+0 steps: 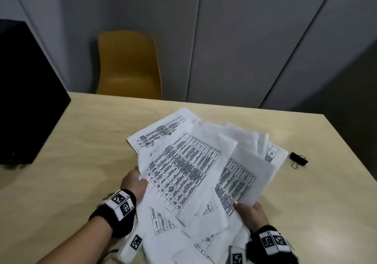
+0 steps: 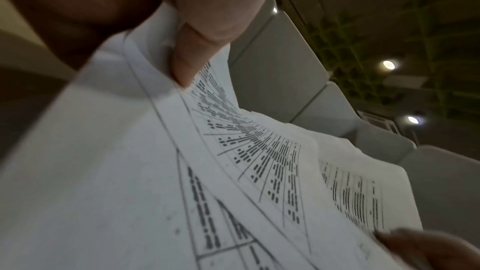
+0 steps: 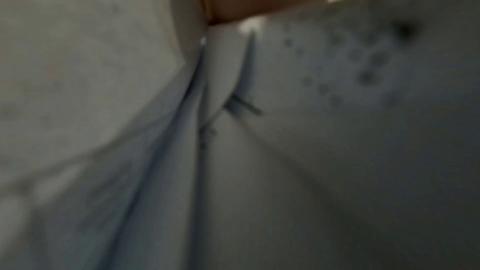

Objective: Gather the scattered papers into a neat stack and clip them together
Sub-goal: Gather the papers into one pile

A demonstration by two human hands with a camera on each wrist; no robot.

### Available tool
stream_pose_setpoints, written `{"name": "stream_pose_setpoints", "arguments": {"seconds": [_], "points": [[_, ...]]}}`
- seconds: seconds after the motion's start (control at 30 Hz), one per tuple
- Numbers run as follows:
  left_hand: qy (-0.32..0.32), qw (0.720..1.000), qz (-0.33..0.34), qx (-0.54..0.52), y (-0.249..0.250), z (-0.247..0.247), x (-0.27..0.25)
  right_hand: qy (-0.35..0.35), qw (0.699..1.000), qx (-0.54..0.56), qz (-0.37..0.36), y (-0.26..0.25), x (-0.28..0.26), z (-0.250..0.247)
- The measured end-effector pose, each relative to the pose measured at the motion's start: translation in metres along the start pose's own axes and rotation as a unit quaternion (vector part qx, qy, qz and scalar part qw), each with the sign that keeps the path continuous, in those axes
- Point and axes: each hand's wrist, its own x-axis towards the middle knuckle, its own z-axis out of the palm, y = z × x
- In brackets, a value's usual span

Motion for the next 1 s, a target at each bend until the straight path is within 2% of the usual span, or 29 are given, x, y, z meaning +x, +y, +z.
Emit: {"name": "stream_pose_setpoints", "arguments": {"seconds": [0.13,0.23,0.3,0.37,0.43,0.47,0.53,0.6,0.7,0.77,0.87,1.0], "points": [[-0.049,0.996,0.031,0.061,0.018,0.012,-0.005,-0.034,0.997,0.068,0.008,-0.007,0.000,-0.001],[-0.109,0.986,0.058,0.110,0.027,0.020,-0.009,-0.046,0.997,0.004,-0.055,-0.006,-0.004,0.001],[-0.119,0.983,0.100,0.099,0.032,0.020,-0.010,-0.039,0.997,-0.007,-0.068,-0.008,-0.006,0.003],[-0.085,0.989,0.123,0.003,0.039,0.011,-0.008,-0.024,0.996,0.000,-0.082,-0.010,-0.009,0.002],[-0.010,0.989,0.115,-0.094,0.039,0.002,0.012,-0.008,0.996,-0.002,-0.089,-0.009,-0.006,-0.001],[0.026,0.990,0.112,-0.080,0.036,-0.002,0.028,-0.009,0.997,-0.003,-0.077,-0.005,-0.004,-0.004],[0.068,0.991,0.110,0.041,0.028,-0.011,0.060,0.000,0.998,0.000,-0.069,0.000,0.002,-0.010],[0.062,0.978,0.126,0.157,0.023,-0.018,0.087,-0.018,0.999,0.007,-0.036,0.000,0.001,-0.013],[-0.018,0.938,0.170,0.300,0.022,-0.021,0.112,-0.025,0.997,0.071,-0.008,-0.006,-0.009,-0.017],[-0.077,0.910,0.155,0.377,0.025,-0.017,0.113,-0.050,0.992,0.115,0.015,0.000,-0.003,-0.023],[-0.121,0.890,0.114,0.425,0.027,-0.009,0.101,-0.077,0.981,0.164,0.073,0.006,0.000,-0.023],[-0.119,0.869,0.128,0.463,0.016,0.003,0.067,-0.073,0.974,0.187,0.104,0.011,0.000,-0.023]]}}
